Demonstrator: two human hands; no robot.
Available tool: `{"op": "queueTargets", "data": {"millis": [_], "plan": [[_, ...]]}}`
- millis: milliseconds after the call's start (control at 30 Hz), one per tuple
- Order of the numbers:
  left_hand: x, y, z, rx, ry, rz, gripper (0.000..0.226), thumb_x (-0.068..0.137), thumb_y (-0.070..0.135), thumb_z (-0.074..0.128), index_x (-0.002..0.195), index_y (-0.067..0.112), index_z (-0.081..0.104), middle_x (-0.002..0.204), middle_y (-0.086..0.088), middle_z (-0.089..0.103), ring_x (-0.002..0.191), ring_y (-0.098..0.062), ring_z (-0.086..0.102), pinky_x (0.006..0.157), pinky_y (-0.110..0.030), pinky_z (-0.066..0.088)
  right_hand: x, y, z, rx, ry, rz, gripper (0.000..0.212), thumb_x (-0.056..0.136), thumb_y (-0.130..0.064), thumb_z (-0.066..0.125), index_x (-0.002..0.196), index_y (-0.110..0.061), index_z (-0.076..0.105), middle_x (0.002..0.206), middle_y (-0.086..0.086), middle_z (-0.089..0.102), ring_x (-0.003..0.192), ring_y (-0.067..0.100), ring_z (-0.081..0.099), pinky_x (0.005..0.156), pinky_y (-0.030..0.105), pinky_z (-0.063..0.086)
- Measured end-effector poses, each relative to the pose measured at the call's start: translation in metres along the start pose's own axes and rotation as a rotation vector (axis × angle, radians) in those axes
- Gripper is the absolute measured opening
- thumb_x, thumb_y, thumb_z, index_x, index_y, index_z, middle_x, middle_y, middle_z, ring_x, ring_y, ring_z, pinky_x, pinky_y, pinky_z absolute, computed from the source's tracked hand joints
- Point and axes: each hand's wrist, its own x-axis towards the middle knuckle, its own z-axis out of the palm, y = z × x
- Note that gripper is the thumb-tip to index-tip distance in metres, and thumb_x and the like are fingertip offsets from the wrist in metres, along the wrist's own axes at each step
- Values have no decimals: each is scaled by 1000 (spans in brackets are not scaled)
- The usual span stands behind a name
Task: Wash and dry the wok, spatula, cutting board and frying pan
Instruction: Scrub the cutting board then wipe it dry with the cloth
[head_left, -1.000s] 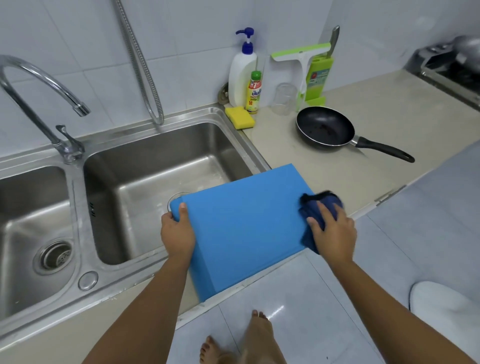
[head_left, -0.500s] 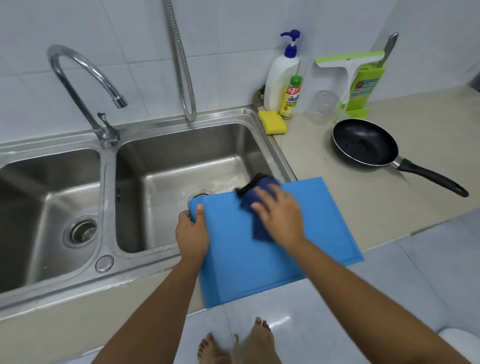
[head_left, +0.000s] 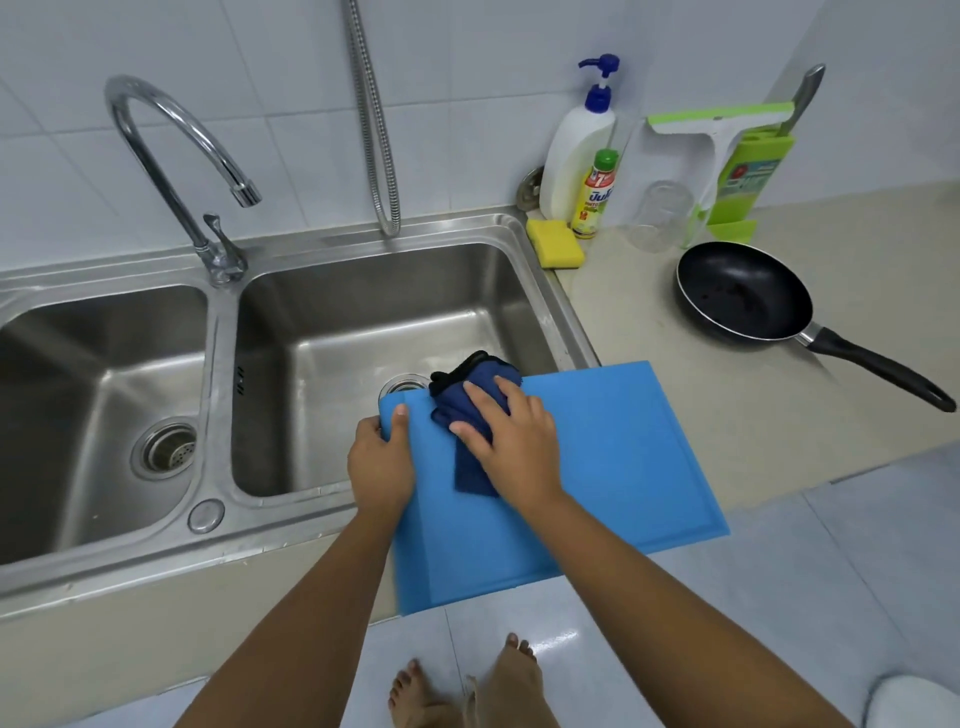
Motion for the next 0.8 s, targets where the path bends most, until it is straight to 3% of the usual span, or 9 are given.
{"op": "queueTargets", "data": {"millis": [100,200,300,400,567,800], "plan": [[-1,1,0,16,-2,6,42,97,51,45,109,12,54,97,-2,61,88,-19,57,75,-31,41,1,47,-13,-9,4,66,58,87,-66,41,128,-31,62,131,10,59,101,35,59,80,44,50],[-3,2,-1,12,-5,5,44,97,50,44,114,10,54,101,-2,61,91,-19,57,77,-32,41,-14,102,-34,-37,49,302,63,87,-68,37,133,-31,59,137,12,54,109,39,55,87,46,46],[-3,3,0,10,-15,0,46,97,51,45,115,9,54,102,-3,61,91,-20,57,77,-32,40,-42,115,-44,-69,33,540,62,89,-62,51,142,-30,48,146,12,44,118,38,46,97,49,39],[-4,6,2,29,-35,-7,45,97,50,44,114,8,53,101,-3,59,89,-19,55,76,-32,38,-68,90,-38,-91,65,490,63,82,-54,67,137,-27,55,138,15,51,102,39,53,84,48,46],[-4,8,3,39,-44,0,44,97,50,44,109,8,53,99,-5,60,88,-22,56,75,-33,39,-106,82,-48,4,-14,157,55,80,-47,61,132,-31,58,132,7,56,99,29,55,81,43,51],[-1,27,12,76,-62,20,46,97,51,43,101,7,54,91,-5,59,76,-19,55,70,-35,39,-91,188,-91,63,135,469,52,78,-24,72,130,-21,63,131,19,56,99,44,55,91,46,48]]}}
